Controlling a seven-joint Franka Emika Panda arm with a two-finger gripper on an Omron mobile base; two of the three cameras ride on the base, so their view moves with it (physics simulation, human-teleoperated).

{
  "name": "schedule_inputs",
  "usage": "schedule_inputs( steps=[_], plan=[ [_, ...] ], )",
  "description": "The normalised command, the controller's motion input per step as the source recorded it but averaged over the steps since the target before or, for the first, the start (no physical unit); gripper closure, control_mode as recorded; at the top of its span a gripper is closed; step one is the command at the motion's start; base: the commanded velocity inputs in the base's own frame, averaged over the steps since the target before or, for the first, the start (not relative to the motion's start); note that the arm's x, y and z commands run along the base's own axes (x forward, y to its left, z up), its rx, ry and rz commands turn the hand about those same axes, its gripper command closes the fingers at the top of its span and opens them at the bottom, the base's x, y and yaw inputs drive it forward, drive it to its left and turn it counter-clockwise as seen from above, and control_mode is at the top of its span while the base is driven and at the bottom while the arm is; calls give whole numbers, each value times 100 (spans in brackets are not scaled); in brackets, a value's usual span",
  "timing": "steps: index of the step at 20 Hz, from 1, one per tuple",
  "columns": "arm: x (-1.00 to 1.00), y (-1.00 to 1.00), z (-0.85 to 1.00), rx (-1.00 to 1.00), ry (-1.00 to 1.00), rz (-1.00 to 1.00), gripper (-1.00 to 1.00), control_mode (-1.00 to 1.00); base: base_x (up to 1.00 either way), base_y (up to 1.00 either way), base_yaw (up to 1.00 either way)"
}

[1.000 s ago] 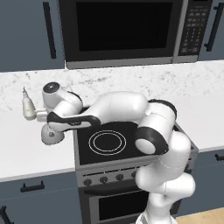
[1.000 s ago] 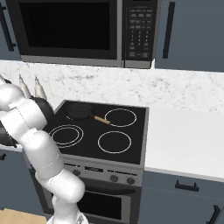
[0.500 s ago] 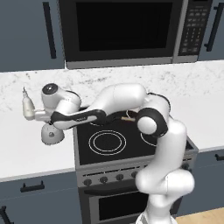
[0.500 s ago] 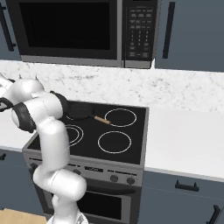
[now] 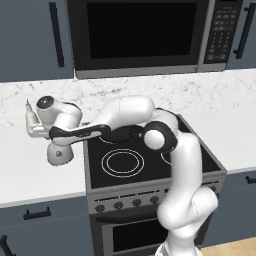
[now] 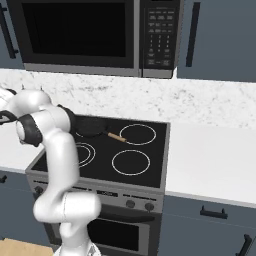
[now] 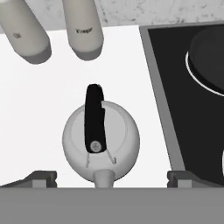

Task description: Pick the kettle from the counter and place it on a stove burner. Then turn the burner on.

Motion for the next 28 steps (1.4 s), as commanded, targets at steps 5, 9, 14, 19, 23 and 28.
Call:
schedule_inputs(
  steps=[5, 9, 14, 19, 23, 28],
  plan=[
    [15, -3, -22, -1, 1, -1, -100, -100, 0, 0, 0],
    [13, -4, -17, 0, 0, 0, -100, -100, 0, 0, 0],
    [18, -4, -23, 0, 0, 0, -100, -100, 0, 0, 0],
    [13, -6, -22, 0, 0, 0, -100, -100, 0, 0, 0],
    [23, 0, -8, 0, 0, 0, -100, -100, 0, 0, 0],
    [21, 0, -3, 0, 0, 0, -100, -100, 0, 0, 0]
  ],
)
